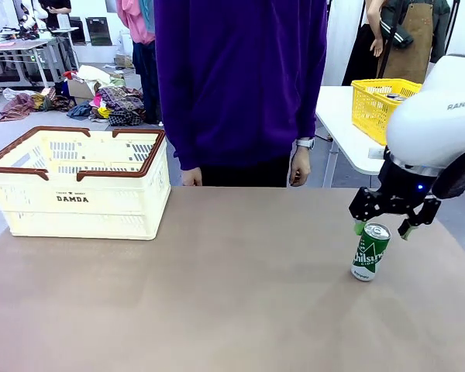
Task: Place the drinks into the Shopping basket.
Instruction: Pick up one drink and place it into the Shopping basket.
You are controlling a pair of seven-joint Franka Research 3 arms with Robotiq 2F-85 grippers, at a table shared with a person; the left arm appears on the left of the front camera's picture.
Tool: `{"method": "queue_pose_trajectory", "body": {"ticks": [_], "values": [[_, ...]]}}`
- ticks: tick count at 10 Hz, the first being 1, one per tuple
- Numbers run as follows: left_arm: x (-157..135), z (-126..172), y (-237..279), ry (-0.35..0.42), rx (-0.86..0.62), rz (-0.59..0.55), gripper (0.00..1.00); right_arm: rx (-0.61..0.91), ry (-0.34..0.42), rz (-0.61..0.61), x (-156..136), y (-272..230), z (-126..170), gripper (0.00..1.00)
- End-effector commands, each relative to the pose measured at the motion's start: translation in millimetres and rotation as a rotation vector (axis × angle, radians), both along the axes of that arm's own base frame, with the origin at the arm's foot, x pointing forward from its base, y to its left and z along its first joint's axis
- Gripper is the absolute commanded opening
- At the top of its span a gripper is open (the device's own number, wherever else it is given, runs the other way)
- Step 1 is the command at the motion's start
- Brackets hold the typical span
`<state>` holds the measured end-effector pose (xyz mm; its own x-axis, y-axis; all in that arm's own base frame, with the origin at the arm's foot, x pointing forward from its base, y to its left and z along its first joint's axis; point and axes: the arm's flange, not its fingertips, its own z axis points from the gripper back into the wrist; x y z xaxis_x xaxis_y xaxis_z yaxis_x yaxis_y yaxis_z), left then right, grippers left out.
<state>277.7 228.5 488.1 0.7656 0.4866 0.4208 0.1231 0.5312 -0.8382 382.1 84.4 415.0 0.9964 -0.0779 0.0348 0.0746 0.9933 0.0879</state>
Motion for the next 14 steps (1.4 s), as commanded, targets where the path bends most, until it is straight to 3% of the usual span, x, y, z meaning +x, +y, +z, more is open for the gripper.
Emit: {"method": "queue_pose_trajectory", "body": {"ticks": [1, 7, 8, 9, 10, 14], "values": [[1.0, -0.5, -0.1, -0.026, -0.003, -0.006, 1.00, -0.026, -0.012, -0.056, 5.0, 10.9, -18.8, 1.00], [1.0, -0.5, -0.1, -0.026, -0.003, -0.006, 1.00, -0.048, 0.004, -0.093, 10.4, 10.8, -36.7, 1.00], [1.0, -0.5, -0.1, -0.026, -0.003, -0.006, 1.00, -0.058, -0.002, -0.099, 10.6, 10.7, -35.2, 0.93], [1.0, -0.5, -0.1, -0.026, -0.003, -0.006, 1.00, -0.074, -0.017, -0.105, 10.3, 10.4, -34.5, 0.34], [1.0, -0.5, -0.1, -0.026, -0.003, -0.006, 1.00, -0.084, -0.042, -0.105, 9.8, 11.3, -34.6, 0.00], [1.0, -0.5, -0.1, -0.026, -0.003, -0.006, 1.00, -0.115, -0.063, -0.088, 9.6, 13.7, -33.7, 0.00]]}}
